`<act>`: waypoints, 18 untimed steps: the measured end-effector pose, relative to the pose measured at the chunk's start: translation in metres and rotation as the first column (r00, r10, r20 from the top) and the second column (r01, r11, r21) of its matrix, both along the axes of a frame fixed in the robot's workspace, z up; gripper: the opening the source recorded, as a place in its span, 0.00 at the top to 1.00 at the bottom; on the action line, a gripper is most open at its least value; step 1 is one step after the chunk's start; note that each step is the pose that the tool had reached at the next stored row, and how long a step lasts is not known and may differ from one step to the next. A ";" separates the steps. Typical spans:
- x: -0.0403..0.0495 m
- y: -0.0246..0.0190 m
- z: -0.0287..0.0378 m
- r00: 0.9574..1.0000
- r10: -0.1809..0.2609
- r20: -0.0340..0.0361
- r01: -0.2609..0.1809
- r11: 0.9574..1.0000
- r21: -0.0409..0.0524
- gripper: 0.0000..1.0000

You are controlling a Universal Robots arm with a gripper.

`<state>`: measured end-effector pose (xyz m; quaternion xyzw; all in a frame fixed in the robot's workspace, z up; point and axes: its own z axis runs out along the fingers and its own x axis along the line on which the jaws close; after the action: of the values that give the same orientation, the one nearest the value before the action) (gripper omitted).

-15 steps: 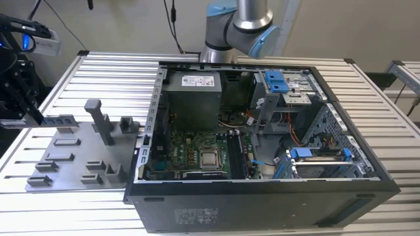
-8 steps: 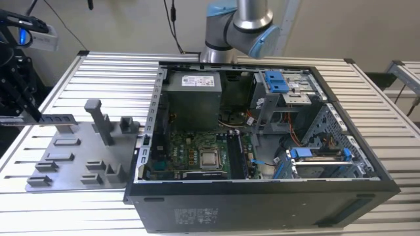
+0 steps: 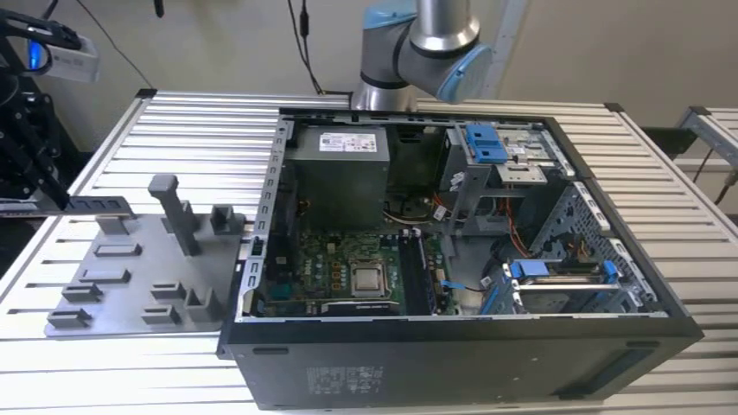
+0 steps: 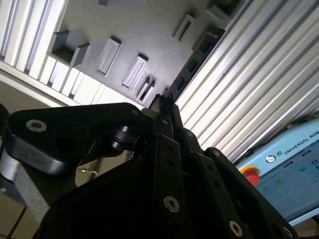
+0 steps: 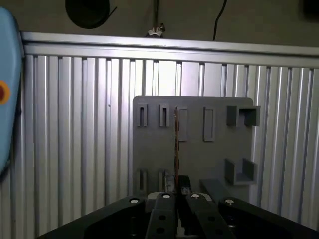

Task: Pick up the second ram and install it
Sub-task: 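Pick up the second ram and move it above second insertion slot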

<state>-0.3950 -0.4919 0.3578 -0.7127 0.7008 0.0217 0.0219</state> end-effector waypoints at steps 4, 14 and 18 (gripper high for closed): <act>0.0000 0.0000 0.0037 1.000 0.000 0.000 0.000 1.000 0.000 0.86; 0.0000 0.0000 0.0161 1.000 0.000 0.000 0.000 1.000 0.000 0.86; 0.0000 0.0000 0.0225 1.000 0.000 0.000 0.000 1.000 0.000 0.86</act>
<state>-0.3950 -0.4919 0.3803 -0.7127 0.7008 0.0219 0.0220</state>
